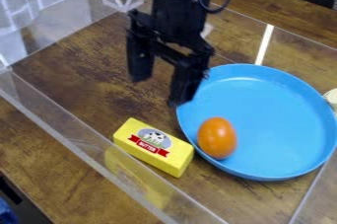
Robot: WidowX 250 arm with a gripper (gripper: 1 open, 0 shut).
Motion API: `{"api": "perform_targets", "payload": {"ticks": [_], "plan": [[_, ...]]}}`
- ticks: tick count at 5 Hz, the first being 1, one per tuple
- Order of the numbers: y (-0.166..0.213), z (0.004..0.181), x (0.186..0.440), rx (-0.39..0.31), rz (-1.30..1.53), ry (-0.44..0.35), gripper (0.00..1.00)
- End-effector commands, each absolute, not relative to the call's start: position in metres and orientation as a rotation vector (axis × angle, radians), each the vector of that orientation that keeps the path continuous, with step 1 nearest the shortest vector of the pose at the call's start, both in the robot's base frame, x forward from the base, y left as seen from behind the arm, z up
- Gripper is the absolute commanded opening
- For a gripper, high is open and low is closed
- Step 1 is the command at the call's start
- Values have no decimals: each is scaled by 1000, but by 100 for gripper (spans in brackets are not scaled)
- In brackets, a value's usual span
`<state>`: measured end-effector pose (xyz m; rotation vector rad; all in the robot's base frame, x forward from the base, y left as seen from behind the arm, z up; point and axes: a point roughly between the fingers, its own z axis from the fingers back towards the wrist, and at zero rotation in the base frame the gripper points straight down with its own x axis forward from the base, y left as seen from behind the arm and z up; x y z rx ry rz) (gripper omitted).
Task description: Remove the orange ball from inside the blue tray and put it on the table
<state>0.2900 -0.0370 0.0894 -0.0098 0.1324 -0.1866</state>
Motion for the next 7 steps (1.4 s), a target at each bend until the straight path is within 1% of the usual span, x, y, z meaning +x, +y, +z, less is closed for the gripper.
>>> {"api": "perform_targets", "payload": {"ticks": [1, 2, 3, 4, 6, 7], "plan": [[-52, 85, 297, -1, -235, 84, 100], [-64, 69, 298, 9, -286, 71, 100], [-75, 58, 301, 10, -346, 54, 100], [-80, 50, 307, 11, -395, 28, 100], [-83, 38, 313, -6, -416, 5, 100], [-82, 37, 314, -11, -419, 2, 0]]}}
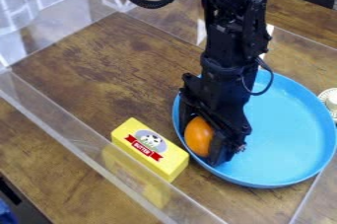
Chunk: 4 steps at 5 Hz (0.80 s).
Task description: Remove the orange ball from inside the blue tray and put it on the table
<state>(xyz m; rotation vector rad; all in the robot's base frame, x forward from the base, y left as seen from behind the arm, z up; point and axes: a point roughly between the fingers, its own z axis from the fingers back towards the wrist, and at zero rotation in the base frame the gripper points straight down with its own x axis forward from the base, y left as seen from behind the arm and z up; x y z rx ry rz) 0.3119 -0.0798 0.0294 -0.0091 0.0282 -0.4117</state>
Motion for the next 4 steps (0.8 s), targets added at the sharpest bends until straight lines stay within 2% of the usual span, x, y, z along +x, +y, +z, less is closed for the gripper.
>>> {"api": "perform_targets", "payload": {"ticks": [1, 4], "plan": [[-79, 36, 319, -9, -415, -1, 0], [-68, 34, 334, -4, -401, -14, 0]]}}
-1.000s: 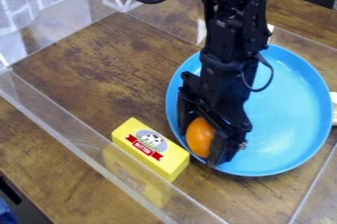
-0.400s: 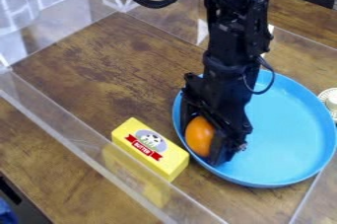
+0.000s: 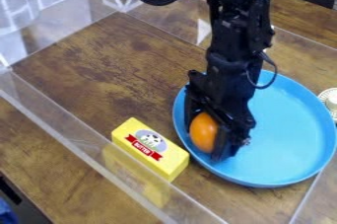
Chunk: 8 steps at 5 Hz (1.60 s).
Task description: Remove the orange ball from inside the blue tray and put it on the table
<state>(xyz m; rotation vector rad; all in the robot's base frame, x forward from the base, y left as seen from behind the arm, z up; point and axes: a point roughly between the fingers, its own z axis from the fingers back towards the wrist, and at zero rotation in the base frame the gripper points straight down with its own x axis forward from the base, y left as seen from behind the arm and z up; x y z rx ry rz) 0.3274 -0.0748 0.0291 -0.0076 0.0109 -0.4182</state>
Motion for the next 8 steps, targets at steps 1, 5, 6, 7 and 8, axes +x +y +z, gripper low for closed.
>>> {"api": "perform_targets", "payload": {"ticks": [1, 5, 6, 7, 8], "plan": [[-65, 33, 339, -1, -399, -18, 0], [-53, 47, 344, 39, -405, -2, 0], [-49, 54, 344, 55, -405, 8, 0], [-43, 66, 343, 75, -400, 22, 0], [-38, 75, 343, 91, -393, 32, 0]]}}
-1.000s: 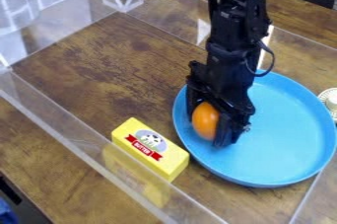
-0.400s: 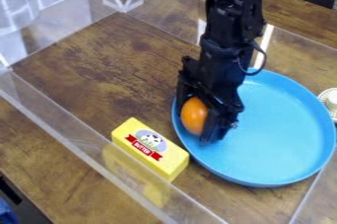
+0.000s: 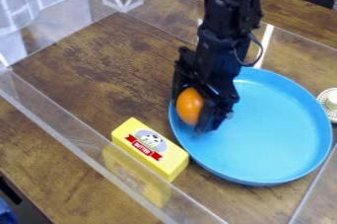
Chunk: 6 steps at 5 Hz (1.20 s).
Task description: Remove the orange ball from inside the blue tray and put it on the table
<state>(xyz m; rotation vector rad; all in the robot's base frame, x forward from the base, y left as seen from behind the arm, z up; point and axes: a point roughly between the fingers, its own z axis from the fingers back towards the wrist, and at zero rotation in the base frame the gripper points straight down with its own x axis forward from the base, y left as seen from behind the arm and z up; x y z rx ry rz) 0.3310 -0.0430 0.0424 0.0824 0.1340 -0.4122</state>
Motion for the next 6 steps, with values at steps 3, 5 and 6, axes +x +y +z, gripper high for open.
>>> {"api": "perform_targets", "payload": {"ticks": [3, 5, 6], "plan": [[-27, 88, 339, 124, -383, 72, 0], [-19, 96, 334, 140, -376, 94, 0], [-13, 105, 331, 156, -371, 109, 0]]}}
